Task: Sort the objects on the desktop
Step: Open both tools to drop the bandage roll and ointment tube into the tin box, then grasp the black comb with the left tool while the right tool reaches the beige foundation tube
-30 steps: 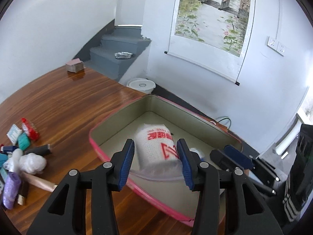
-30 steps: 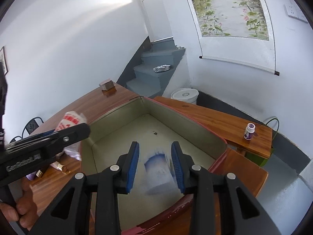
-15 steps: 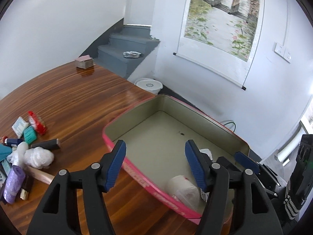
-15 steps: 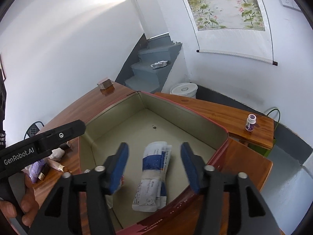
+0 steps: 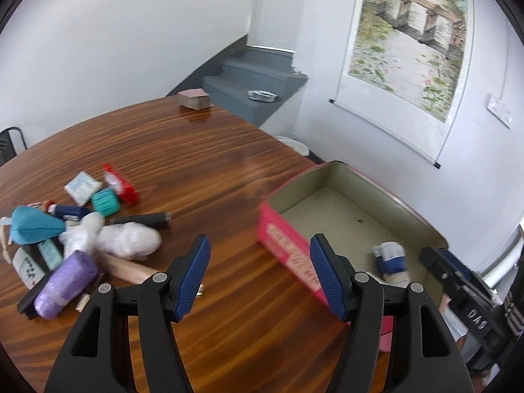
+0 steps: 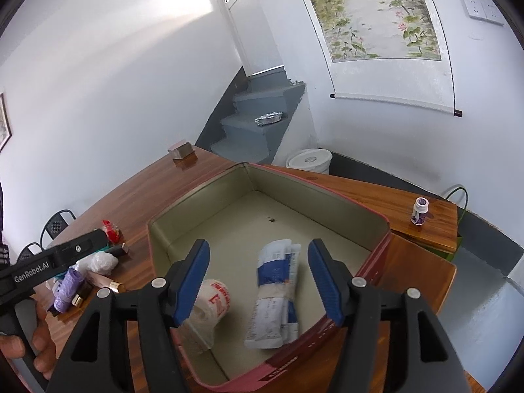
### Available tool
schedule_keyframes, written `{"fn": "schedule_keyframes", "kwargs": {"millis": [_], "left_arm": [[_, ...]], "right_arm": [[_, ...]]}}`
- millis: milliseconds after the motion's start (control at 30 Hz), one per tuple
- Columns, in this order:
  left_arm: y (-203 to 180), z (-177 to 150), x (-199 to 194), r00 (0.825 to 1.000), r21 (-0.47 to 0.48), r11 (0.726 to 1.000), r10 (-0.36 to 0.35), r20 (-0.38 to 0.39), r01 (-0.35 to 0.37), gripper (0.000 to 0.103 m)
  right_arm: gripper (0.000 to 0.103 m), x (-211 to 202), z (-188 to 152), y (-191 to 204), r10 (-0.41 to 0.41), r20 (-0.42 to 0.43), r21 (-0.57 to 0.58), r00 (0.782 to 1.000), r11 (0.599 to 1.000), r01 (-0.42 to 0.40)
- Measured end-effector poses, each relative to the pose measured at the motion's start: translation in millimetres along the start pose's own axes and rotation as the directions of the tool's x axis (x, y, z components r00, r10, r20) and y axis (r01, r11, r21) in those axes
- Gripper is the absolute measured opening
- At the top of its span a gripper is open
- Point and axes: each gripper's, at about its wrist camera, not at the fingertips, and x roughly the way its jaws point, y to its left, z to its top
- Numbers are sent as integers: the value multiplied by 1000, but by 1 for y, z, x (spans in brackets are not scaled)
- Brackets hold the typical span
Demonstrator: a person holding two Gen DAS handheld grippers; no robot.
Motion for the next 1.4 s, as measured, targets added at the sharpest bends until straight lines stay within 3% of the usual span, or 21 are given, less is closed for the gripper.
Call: {"fn": "schedule_keyframes", "kwargs": {"millis": [167, 467, 667, 933, 1000, 1133, 1400], "left_arm": [[23, -7, -10, 998, -1, 998, 56, 3, -56, 67], [96, -27, -27, 985, -53, 983, 174, -14, -175, 67], [157, -47, -41, 968, -141, 958, 247, -41, -250, 67], [215, -55, -61, 936, -118, 928, 352, -33, -353, 67], [228, -56, -58, 931, -105, 925, 363, -49, -366, 67], [246, -61, -50, 938, -106, 933, 337, -87, -345, 67], [252, -70, -32, 928, -66, 931, 346, -139, -358, 67]], "right_arm": [[71, -3, -2, 15, 28, 3, -25, 1000, 999, -28], [74, -1, -10, 51, 92, -28, -83, 995, 992, -94], [75, 0, -22, 80, 122, -66, -137, 990, 982, -130], [75, 10, -38, 119, 170, -134, -201, 976, 960, -194], [75, 13, -43, 127, 178, -154, -214, 972, 954, -208], [75, 16, -52, 141, 183, -177, -238, 967, 945, -222], [75, 24, -62, 158, 192, -216, -261, 957, 933, -246]]}}
